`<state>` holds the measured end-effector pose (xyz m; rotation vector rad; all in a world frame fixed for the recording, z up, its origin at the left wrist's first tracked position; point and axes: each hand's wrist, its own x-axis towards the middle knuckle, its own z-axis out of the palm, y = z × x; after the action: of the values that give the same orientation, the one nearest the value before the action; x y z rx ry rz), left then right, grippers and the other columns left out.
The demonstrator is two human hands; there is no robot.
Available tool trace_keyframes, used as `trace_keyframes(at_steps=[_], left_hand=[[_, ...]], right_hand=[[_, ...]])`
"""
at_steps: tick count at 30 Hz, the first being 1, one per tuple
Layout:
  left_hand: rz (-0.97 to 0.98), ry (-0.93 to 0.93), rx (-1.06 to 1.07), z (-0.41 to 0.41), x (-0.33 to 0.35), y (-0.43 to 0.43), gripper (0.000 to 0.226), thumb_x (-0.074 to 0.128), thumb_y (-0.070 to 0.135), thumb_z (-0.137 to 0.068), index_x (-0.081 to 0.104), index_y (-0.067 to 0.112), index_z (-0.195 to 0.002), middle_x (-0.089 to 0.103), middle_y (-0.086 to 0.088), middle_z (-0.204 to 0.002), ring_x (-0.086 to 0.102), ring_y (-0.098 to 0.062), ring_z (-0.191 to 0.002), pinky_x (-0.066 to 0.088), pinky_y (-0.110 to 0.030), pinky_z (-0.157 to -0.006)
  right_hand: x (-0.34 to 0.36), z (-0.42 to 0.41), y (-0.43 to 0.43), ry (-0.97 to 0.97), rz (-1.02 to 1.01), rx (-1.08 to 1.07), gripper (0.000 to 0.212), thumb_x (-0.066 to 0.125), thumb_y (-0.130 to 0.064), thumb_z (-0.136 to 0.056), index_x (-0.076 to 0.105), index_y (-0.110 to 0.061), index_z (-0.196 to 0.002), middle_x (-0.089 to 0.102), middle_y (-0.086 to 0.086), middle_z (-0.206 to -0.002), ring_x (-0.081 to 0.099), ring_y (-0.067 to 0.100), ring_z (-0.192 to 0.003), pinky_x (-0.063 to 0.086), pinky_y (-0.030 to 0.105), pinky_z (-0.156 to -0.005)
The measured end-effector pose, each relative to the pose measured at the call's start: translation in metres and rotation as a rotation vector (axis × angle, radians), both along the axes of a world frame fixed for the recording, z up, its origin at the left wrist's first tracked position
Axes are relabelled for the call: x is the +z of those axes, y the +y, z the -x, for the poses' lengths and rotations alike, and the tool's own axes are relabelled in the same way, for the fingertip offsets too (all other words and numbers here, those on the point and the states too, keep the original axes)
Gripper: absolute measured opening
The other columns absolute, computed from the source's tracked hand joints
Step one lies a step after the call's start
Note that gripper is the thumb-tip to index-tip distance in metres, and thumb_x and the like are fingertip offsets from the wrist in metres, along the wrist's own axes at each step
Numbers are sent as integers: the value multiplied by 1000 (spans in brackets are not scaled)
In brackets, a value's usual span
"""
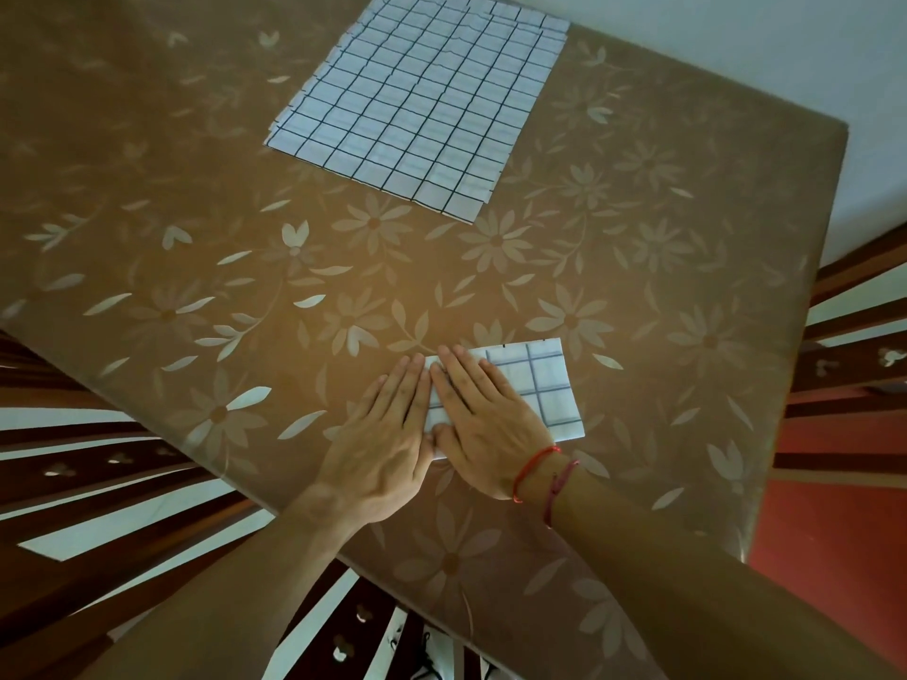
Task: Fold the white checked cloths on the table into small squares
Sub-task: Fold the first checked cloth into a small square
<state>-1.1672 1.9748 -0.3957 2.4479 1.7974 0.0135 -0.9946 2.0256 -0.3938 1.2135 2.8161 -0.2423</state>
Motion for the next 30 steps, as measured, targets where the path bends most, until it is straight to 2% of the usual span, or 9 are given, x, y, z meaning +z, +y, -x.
trace_keyframes(at_steps=[4, 10, 19, 22, 25, 27, 30], left_hand=[[12, 18, 2, 0, -2, 0, 63, 19, 36, -101, 18, -3, -151, 12, -18, -161, 8, -26, -150, 20, -44, -120], [25, 10, 10, 0, -2, 0, 63, 22, 34, -101, 15, -2, -152, 7, -18, -161, 5, -25, -150, 15, -42, -121], [34, 10, 34, -3, 2, 0, 63, 20, 34, -99, 16, -2, -151, 9, -18, -161, 7, -25, -150, 19, -42, -120], [39, 9, 37, -4, 5, 1, 63, 19, 34, -99, 19, -2, -151, 11, -18, -160, 10, -26, -149, 19, -42, -120], [41, 6, 39, -5, 7, 2, 63, 19, 34, -99, 20, -2, -151, 12, -18, -160, 10, -26, -149, 18, -42, -120], [50, -3, 41, -6, 8, 1, 63, 18, 34, -99, 19, -2, -151, 10, -18, -161, 8, -26, -150, 16, -42, -120], [57, -18, 42, -7, 9, 2, 63, 15, 34, -99, 17, -2, -151, 8, -17, -161, 5, -26, -150, 15, -41, -120]], right_hand=[[2, -15, 6, -7, 6, -43, 74, 22, -55, -97, 16, -5, -152, 7, 15, -160, 3, 25, -149, 10, 43, -121], [10, -90, 20, -140, 37, -131, 82, 6, -64, -95, -7, -6, -152, -12, 9, -160, -15, 20, -147, 5, 42, -122], [13, -99, 22, -127, 69, -150, 83, 8, -64, -94, 1, -4, -152, -5, 11, -160, -7, 21, -148, 6, 42, -121], [19, -94, 24, -93, 106, -176, 86, 20, -65, -91, 9, -6, -153, 4, 10, -161, 4, 24, -148, 7, 41, -121], [31, -87, 38, -18, 151, -228, 88, 49, -64, -80, 26, -14, -149, 25, 4, -153, 28, 24, -137, 25, 39, -113], [39, -82, 49, 66, 140, -241, 80, 64, -57, -71, 40, -22, -138, 38, -3, -140, 38, 21, -125, 34, 36, -106], [45, -72, 68, 149, 208, -306, 62, 75, -47, -64, 50, -34, -119, 43, -4, -137, 38, 21, -128, 35, 36, -104]])
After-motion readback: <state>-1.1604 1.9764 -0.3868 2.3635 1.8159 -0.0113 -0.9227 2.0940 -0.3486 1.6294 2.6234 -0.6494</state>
